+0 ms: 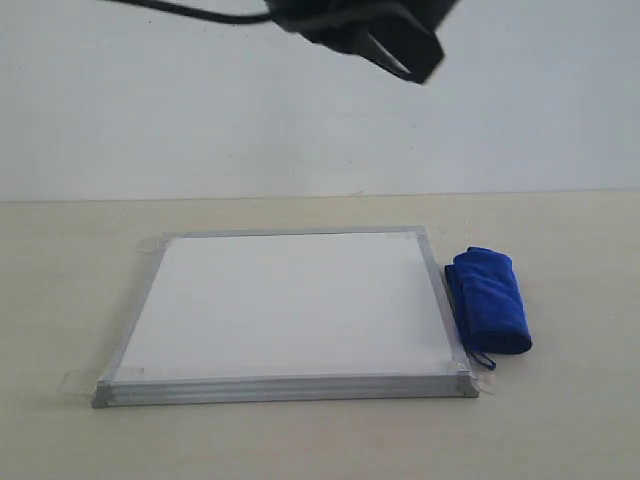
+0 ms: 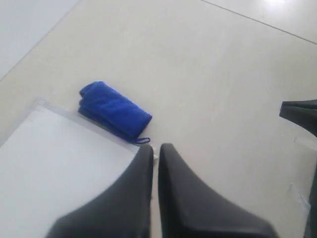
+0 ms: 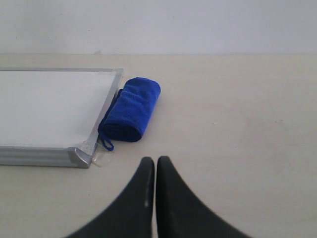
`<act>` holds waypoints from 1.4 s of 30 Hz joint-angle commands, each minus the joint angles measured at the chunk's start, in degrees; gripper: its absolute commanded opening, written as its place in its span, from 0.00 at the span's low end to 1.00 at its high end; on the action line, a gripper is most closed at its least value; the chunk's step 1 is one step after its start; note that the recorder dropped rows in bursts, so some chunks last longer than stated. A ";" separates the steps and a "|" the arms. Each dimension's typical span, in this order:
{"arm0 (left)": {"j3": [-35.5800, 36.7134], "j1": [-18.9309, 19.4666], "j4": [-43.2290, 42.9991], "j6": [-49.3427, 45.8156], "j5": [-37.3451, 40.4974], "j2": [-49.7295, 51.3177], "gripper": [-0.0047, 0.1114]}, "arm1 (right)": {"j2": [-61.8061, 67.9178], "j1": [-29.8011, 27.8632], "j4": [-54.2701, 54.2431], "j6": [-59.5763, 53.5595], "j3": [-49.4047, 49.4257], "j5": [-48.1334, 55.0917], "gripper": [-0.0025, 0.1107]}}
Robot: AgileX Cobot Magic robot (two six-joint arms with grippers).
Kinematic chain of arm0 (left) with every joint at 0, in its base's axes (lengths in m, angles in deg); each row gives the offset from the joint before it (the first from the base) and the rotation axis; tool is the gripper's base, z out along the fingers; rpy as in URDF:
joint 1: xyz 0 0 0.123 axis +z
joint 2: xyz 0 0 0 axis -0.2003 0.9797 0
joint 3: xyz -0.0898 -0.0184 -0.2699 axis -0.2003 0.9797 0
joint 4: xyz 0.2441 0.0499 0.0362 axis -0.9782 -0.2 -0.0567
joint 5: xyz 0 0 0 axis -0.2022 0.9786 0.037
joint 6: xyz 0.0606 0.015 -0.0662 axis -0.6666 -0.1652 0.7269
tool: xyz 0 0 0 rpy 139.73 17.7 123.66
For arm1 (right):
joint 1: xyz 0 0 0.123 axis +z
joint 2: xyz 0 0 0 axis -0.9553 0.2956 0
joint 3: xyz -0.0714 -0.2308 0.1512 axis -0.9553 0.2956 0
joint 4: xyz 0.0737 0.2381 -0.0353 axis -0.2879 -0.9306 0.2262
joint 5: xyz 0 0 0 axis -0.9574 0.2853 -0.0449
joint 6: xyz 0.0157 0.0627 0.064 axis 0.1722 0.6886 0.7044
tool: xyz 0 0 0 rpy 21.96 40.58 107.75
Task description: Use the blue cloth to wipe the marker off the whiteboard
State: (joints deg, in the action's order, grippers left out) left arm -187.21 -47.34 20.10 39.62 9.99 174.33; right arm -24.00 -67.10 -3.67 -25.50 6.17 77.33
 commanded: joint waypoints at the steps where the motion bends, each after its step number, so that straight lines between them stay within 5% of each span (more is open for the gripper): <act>1: 5.36 0.03 -3.08 5.92 1.51 -8.35 0.07 | -0.25 0.16 0.13 -0.18 0.01 -0.32 0.03; 9: 36.91 0.03 -19.99 19.15 -10.72 -35.45 0.07 | -0.25 0.16 0.13 -0.18 0.01 -0.32 0.03; 16: 64.65 0.03 -16.24 34.23 -23.55 -60.63 0.07 | -0.25 0.16 0.13 -0.18 0.01 -0.32 0.03; 24: 66.81 0.03 -17.05 33.78 -23.30 -73.82 0.07 | -0.25 0.16 0.13 -0.18 0.01 -0.32 0.03; 34: 69.43 0.14 -33.89 33.04 -27.91 -78.18 0.07 | -0.25 0.16 0.13 -0.18 0.01 -0.32 0.03; 42: 83.56 14.57 -36.84 33.04 -43.63 -78.18 0.07 | -0.25 0.16 0.13 -0.18 0.01 -0.32 0.03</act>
State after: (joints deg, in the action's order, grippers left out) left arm -108.27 -37.57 -16.28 72.80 -26.78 96.50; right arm -24.00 -67.10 -3.67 -25.50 6.17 77.33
